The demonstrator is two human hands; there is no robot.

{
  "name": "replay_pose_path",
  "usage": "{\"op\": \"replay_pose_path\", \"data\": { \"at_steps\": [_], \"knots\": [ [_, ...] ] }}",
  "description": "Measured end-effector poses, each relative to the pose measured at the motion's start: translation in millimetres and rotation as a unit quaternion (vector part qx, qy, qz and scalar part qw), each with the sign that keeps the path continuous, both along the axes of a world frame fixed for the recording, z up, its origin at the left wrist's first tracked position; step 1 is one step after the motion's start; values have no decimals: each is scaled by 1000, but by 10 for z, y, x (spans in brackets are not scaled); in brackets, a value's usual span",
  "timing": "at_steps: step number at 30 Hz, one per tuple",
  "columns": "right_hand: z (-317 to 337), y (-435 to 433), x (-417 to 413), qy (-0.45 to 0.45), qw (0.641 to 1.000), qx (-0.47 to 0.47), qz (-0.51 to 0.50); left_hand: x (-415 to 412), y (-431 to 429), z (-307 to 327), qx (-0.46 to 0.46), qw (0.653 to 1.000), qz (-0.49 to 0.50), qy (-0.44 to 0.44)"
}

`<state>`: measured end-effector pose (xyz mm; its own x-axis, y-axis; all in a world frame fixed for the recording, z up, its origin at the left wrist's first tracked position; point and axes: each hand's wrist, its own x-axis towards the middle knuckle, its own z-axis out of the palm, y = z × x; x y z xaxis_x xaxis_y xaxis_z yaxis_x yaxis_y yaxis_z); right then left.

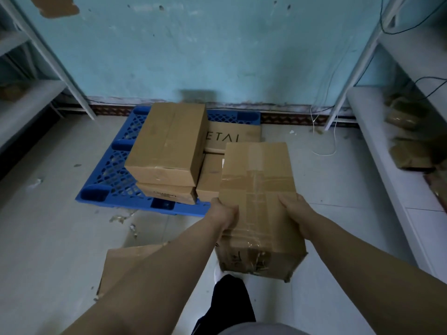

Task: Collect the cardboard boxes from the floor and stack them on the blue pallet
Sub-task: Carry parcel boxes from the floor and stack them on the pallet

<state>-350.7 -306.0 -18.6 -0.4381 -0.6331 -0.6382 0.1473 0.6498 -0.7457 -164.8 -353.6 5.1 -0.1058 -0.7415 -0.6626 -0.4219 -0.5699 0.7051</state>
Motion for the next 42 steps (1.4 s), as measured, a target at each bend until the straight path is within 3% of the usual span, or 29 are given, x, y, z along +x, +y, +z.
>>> {"op": "replay_pose_path", "data": {
  "at_steps": [13, 21, 25, 28, 31, 37, 42],
  "knots": [
    [-349, -1915, -470, -66, 994, 63, 65, -369, -1756, -231, 30, 998, 25, -51],
    [-898, -3132, -813, -78, 969, 150, 179, -737, -2499, -760, 82, 979, 152, -105],
    [-1167, -3688, -1040, -85, 946, 182, 256, -988, -2720, -1187, 113, 952, 243, -146],
    [-1391, -4133, -1178, -44, 920, 177, 346, -1347, -2922, -1032, 134, 926, 287, -206],
    [-1579, -4537, -1384, 77, 888, 157, 426, -1789, -3129, -1183, 128, 937, 270, -182],
    [-2021, -4905, -1804, 76, 871, 162, 458, -2104, -3483, -1845, 174, 932, 198, -247],
    [-2177, -5055, -2053, 106, 860, 117, 485, -1999, -3464, -2174, 256, 902, 238, -254]
  ]
}}
